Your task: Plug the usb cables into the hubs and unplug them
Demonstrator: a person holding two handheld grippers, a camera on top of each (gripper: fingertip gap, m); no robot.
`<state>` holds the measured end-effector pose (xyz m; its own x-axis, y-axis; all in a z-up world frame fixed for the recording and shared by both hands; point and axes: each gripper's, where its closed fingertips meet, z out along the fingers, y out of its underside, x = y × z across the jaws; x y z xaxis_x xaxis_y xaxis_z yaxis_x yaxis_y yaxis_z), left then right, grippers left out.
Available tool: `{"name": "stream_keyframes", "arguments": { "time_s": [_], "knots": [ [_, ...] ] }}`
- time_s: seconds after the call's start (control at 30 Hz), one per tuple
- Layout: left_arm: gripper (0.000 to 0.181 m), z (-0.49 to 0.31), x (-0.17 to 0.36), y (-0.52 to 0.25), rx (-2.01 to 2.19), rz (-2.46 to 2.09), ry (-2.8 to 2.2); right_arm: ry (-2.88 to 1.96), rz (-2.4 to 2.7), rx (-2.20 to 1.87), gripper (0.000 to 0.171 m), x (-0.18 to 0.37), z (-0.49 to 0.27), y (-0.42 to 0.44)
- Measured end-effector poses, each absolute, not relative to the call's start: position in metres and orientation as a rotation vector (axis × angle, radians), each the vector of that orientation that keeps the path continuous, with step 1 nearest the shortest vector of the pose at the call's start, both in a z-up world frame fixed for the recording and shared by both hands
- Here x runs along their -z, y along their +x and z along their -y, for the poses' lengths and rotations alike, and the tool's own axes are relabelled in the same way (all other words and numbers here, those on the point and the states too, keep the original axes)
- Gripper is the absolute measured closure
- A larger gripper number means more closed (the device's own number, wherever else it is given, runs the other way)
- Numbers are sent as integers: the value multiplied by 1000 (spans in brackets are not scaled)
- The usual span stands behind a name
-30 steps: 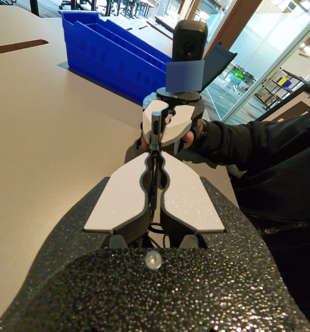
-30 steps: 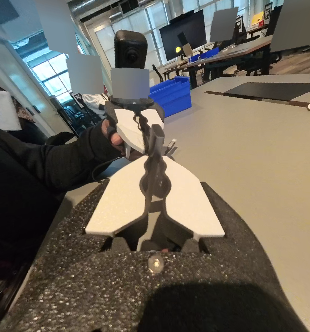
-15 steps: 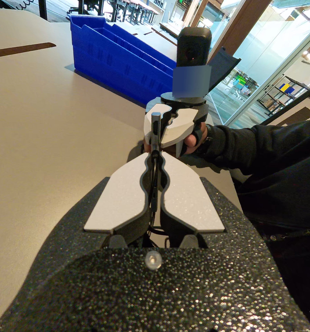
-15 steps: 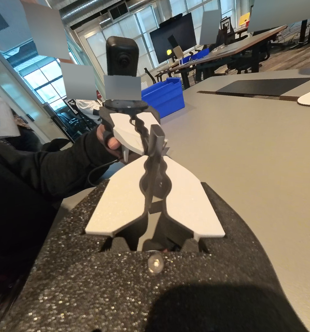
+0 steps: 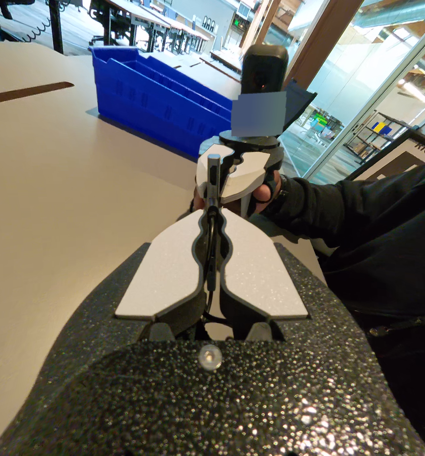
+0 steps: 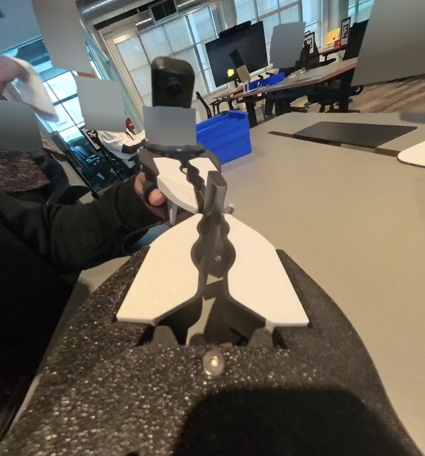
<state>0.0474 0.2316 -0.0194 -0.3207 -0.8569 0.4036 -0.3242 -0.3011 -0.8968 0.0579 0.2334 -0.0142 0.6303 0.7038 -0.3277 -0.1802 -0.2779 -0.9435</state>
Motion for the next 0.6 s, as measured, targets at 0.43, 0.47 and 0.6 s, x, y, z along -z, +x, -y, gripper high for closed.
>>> {"name": "stream_keyframes", "arguments": {
  "time_s": [0.43, 0.47, 0.6],
  "knots": [
    [175, -236, 19, 52, 1711, -1441, -1503, -1656, 394, -975, 158, 16, -235, 61],
    [175, -235, 19, 52, 1717, -1441, -1501, -1657, 394, -975, 159, 17, -235, 61],
    [175, -234, 19, 53, 1748, -1429, -1503, -1660, 399, -986, 160, 17, -234, 61]
  ]
}}
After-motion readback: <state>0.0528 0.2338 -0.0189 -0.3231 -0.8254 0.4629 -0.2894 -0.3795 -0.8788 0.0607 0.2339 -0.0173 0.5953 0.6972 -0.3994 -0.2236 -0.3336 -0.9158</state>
